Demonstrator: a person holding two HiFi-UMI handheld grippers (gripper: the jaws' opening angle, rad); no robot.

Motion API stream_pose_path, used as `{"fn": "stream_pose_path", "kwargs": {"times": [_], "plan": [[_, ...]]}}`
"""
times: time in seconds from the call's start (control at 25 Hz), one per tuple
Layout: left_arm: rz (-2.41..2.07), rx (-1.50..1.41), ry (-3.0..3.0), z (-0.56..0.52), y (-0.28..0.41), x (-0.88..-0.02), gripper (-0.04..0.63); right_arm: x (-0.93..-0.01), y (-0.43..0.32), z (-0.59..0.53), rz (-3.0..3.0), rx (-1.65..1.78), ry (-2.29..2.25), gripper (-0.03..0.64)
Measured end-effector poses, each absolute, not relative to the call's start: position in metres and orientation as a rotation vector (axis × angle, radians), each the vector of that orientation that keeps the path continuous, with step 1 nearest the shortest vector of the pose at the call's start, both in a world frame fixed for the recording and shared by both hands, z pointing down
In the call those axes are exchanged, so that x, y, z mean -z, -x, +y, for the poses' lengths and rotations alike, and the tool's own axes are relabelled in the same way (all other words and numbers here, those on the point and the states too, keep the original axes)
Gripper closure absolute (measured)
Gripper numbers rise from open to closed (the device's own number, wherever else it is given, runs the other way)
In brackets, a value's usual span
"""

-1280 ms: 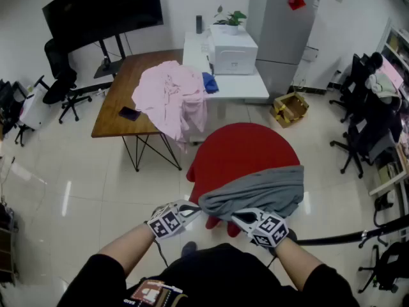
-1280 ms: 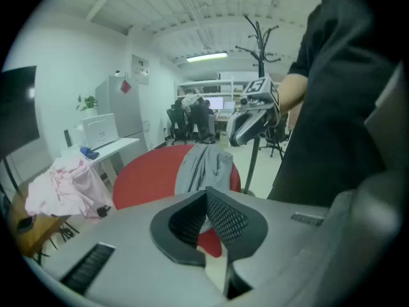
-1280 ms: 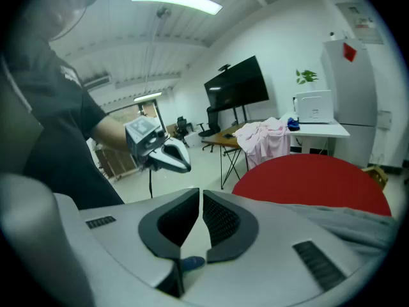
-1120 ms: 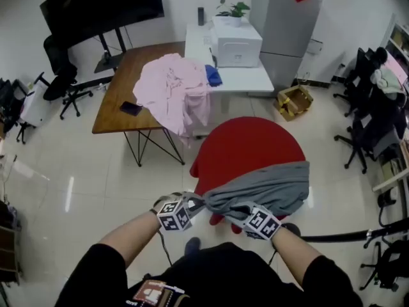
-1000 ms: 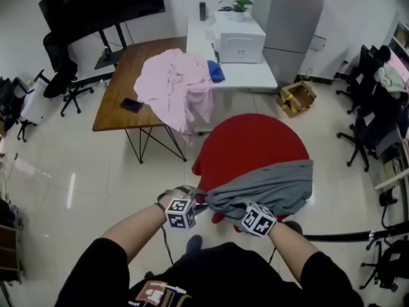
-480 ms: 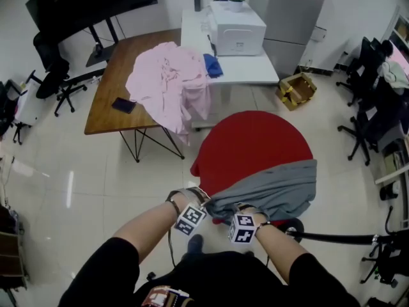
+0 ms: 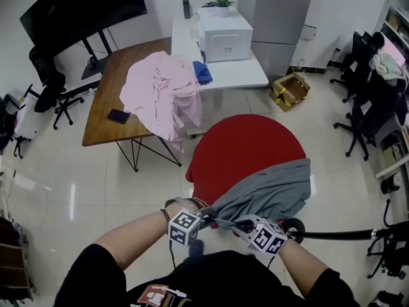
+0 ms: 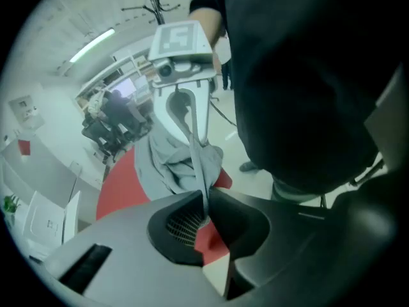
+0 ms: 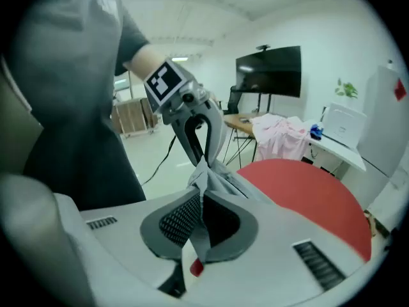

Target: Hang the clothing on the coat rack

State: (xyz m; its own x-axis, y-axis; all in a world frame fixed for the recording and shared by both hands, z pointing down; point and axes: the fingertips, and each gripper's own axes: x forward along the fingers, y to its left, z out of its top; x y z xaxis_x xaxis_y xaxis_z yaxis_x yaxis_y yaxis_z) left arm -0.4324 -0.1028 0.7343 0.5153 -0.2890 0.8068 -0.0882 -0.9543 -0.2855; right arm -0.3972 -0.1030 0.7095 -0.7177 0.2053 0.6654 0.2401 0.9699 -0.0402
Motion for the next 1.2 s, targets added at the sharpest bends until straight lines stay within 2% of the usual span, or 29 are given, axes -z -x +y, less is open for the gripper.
{"fn": "stream_pose_path", "kwargs": {"times": [0.28, 0.48, 0.72, 1.0, 1.2], "plan": [[0.638, 0.950, 2.775, -0.123, 0.328, -0.585, 0.581, -0.572, 0.291, -0.125, -2.713, -0.008, 0.092, 0.614], [0.595, 0.845, 2.655, -0.134, 0.233, -0.492, 0.581, -0.476, 0.201, -0.139, -2.891, 0.103, -0.042, 0.614], [0.482, 0.775, 2.467, -0.131, 0.131, -0.416, 0.581, -0.410, 0.102, -0.144, -2.969, 0.244, -0.238, 0.614], [0.317, 0.516, 2.581, -0.117, 0.071, -0.360, 0.581, -0.348, 0.040, -0.125, -3.112, 0.280, -0.503, 0.614], [0.171, 0.433, 2.590, -0.100, 0.060, -0.339, 0.581, -0.325, 0.027, -0.109, -3.067, 0.349, -0.693, 0.614]]}}
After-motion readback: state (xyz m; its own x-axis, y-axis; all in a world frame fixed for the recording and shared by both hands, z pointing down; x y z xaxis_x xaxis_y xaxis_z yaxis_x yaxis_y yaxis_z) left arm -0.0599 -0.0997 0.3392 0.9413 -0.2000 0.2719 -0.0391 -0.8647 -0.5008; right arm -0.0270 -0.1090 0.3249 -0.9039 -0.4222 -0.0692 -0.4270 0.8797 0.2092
